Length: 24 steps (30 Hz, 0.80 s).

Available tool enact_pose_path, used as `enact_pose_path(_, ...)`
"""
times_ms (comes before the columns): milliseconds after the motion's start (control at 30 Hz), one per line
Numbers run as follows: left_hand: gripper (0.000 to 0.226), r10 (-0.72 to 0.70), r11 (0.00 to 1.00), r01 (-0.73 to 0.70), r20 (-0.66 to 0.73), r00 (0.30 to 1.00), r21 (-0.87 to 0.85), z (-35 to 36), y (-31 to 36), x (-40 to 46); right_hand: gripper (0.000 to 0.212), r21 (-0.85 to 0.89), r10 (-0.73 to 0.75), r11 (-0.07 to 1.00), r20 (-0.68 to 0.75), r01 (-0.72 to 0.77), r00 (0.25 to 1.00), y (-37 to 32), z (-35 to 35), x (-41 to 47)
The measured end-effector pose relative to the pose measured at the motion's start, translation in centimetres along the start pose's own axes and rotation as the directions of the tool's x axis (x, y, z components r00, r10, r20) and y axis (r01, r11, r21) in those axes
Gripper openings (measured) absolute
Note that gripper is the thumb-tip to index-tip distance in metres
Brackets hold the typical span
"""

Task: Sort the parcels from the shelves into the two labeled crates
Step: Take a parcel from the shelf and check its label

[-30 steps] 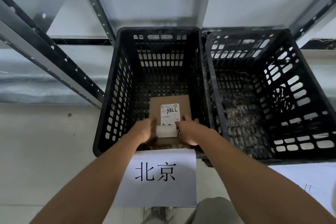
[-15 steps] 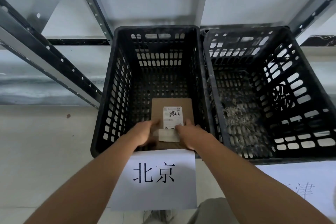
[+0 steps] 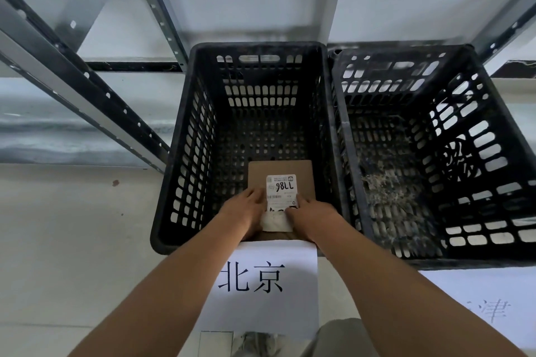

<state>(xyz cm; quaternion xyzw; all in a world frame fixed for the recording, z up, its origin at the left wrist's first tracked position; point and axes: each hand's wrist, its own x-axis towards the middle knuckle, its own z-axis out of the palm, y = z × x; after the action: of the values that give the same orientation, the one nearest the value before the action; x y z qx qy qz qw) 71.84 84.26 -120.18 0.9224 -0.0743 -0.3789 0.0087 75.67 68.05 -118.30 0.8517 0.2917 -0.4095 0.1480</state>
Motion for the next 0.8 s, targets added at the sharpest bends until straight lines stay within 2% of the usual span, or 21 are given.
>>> enact_pose_path(100, 0.087, 0.01, 0.997, -0.014, 0.05, 0.999, 0.076, 0.2, -0.1, 0.4, 0.049, -0.006, -0.003, 1.0, 0.027, 0.004, 1.0, -0.1, -0.3, 0.3)
enact_pose_path(200, 0.083, 0.023, 0.991, -0.03, 0.059, 0.998, 0.128, -0.9, -0.2, -0.2, 0.053, 0.004, -0.013, 1.0, 0.061, 0.013, 0.998, -0.2, -0.7, 0.3)
enact_pose_path(267, 0.074, 0.024, 0.99, -0.024, 0.002, 1.0, 0.14, -2.5, 0.1, -1.0, 0.055, 0.027, 0.005, 1.0, -0.01, -0.004, 1.0, -0.1, -1.6, -0.3)
enact_pose_path(367, 0.069, -0.002, 0.993, 0.017, -0.127, 0.992, 0.114, -6.4, 0.6, -2.7, 0.061, 0.021, 0.049, 0.999, -0.197, -0.046, 0.979, 0.5, -4.9, -2.5)
enact_pose_path(533, 0.074, -0.055, 0.993, 0.076, -0.209, 0.976, 0.095, -17.2, 1.2, -8.7, 0.065, 0.122, 0.138, 0.987, -0.34, -0.102, 0.93, 2.5, -13.3, -10.9)
enact_pose_path(800, 0.079, -0.097, 0.992, 0.124, -0.452, 0.887, 0.029, -40.7, 4.4, -25.6, 0.065, 0.196, 0.271, 0.959, -0.426, -0.205, 0.863, 7.4, -31.5, -32.4)
